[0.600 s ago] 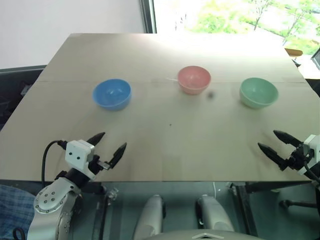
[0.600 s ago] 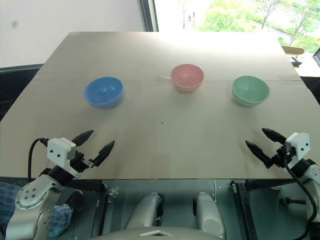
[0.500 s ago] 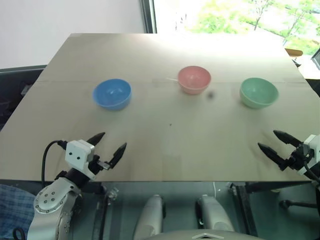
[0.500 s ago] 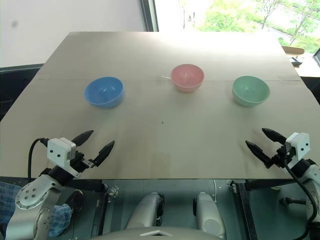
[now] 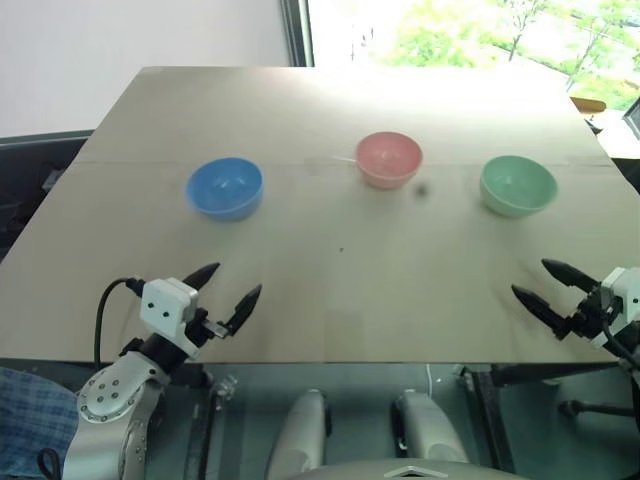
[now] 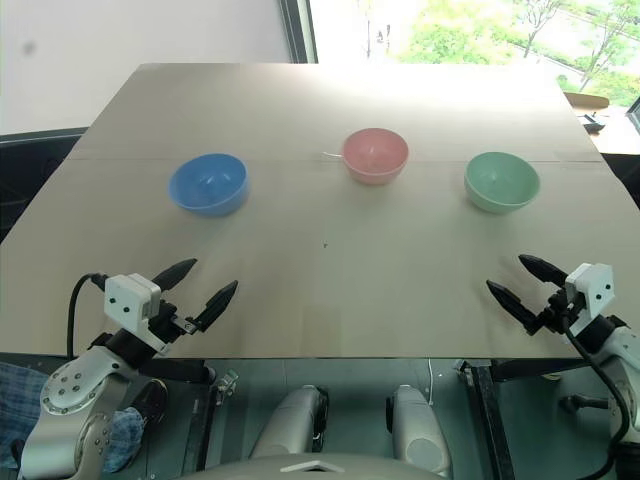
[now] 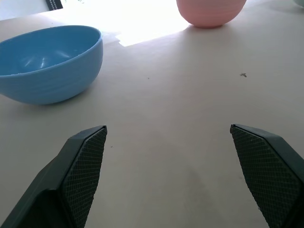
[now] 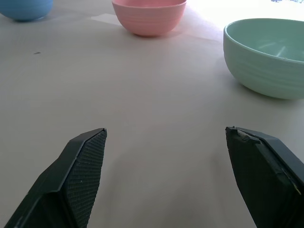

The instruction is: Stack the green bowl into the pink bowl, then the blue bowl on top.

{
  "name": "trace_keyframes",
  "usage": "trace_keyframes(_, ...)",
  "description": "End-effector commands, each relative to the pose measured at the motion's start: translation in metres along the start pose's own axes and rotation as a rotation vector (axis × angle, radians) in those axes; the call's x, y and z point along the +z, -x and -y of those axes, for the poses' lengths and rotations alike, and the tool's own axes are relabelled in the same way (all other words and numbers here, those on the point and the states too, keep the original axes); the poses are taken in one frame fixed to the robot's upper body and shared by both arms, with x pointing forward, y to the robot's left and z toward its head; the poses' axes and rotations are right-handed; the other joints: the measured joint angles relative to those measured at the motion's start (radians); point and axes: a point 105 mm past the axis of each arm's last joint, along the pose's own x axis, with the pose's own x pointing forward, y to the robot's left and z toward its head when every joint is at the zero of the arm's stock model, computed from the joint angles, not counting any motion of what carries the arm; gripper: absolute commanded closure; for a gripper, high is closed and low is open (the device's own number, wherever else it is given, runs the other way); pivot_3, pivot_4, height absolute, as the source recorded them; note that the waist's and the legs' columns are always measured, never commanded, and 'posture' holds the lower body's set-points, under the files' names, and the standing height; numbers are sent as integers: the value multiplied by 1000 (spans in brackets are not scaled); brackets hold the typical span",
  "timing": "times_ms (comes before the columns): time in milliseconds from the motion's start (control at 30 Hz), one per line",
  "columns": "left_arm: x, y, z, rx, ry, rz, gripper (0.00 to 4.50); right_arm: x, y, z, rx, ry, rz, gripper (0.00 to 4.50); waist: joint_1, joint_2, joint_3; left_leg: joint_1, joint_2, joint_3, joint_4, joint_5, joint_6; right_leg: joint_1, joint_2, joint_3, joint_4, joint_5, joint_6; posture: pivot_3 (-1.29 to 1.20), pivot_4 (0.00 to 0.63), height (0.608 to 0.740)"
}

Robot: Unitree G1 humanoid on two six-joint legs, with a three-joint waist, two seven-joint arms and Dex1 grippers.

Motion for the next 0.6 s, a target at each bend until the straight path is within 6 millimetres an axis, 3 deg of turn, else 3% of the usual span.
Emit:
trace_keyframes(33,13,-3,5,-31,-7,49,81,11,-3,2,7,41,21,278,0,0,0,0,0,0,0,0,0,0,0,0,0,0,0,0,150,740)
trace_keyframes(433,46,-25,23,-115,38,158,81,36,-28,6,45,108,60,278,-1,0,0,0,0,0,1,0,0,0,0,0,1,0,0,0,150,740)
trace_keyframes(600,52,-30,17,-61,107,189,81,56,-48,3,97,207,71,278,-2,0,0,0,0,0,1,0,0,0,0,0,1,0,0,0,150,740)
